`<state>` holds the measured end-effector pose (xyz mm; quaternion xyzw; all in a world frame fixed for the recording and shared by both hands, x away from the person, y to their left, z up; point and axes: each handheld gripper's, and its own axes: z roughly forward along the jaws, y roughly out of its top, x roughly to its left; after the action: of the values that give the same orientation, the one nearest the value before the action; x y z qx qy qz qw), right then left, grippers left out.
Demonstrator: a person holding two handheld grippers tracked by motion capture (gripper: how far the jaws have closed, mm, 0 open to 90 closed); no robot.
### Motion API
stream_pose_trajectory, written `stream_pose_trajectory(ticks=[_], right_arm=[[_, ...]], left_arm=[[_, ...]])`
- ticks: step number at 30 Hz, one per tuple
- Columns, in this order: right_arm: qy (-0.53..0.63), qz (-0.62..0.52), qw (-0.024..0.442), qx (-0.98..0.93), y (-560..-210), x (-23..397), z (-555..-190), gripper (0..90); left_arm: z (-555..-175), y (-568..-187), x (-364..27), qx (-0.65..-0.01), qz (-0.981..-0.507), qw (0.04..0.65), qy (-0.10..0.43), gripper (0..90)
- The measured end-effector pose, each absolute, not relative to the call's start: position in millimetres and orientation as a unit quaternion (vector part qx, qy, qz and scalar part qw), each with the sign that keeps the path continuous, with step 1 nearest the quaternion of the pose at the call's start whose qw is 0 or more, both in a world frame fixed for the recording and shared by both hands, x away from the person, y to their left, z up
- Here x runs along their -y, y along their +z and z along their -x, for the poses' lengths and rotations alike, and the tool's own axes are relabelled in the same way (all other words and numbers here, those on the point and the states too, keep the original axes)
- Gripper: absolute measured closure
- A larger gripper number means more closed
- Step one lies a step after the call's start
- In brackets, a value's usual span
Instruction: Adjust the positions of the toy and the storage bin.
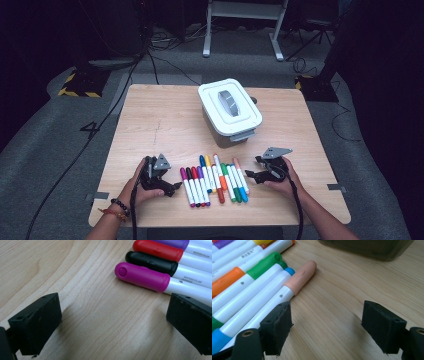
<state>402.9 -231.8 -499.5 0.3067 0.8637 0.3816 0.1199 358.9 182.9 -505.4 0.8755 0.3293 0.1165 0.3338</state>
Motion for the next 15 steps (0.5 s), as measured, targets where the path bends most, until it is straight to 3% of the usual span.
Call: stream_pose_trajectory(ticks=[15], right_arm=[[0.405,-0.31,0.153,-0.847,-462.9,256.8,-400.5,34.5]], left_arm=[[-358.9,-505.5,-183.1,-0.33,-0.876,0.334,0.116,0.1]])
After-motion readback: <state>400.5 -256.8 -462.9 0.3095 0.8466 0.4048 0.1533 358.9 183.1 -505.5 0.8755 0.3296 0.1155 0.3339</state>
